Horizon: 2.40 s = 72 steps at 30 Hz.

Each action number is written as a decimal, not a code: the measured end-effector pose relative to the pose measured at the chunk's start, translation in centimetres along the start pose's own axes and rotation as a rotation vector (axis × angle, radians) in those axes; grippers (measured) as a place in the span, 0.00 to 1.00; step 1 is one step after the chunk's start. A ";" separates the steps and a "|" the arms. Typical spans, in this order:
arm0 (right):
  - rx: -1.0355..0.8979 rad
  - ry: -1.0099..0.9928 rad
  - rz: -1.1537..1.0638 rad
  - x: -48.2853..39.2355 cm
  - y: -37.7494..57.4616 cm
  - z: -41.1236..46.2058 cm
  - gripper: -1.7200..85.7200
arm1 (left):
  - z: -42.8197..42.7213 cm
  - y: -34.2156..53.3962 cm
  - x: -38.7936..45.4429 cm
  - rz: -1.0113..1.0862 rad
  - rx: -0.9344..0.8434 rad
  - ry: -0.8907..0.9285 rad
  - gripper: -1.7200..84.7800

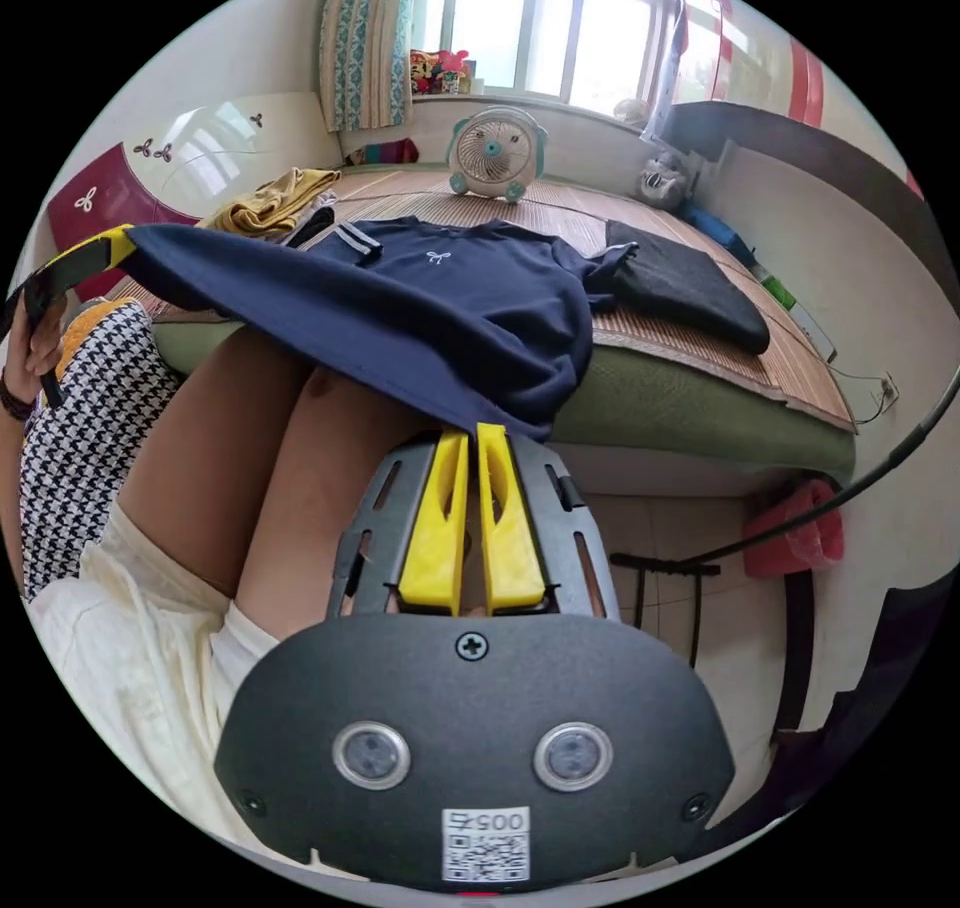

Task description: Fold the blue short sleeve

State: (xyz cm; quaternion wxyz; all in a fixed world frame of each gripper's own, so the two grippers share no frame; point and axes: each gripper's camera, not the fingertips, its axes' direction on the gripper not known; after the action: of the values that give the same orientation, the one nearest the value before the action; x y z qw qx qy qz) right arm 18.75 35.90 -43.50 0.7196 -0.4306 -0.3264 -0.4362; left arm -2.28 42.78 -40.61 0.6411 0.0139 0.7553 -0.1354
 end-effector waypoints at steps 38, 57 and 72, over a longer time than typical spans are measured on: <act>-0.057 -0.170 -0.159 -6.3 -5.7 -1.5 0.08 | 19.1 -15.6 -12.3 -0.293 -0.310 -0.170 0.14; -0.053 -0.207 -0.158 -4.1 -8.0 -0.9 0.09 | 22.1 -17.0 -17.2 -0.392 -0.334 -0.190 0.06; -0.068 -0.194 -0.168 -2.8 -10.8 -0.9 0.11 | 5.6 -13.9 -25.3 -0.704 0.122 -0.295 0.04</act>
State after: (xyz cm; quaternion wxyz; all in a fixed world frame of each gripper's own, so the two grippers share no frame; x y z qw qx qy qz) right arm 7.92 33.38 -42.59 0.6304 -0.4661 -0.4144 -0.4623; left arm 4.91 31.97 -14.25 0.6551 -0.2278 0.6041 -0.3925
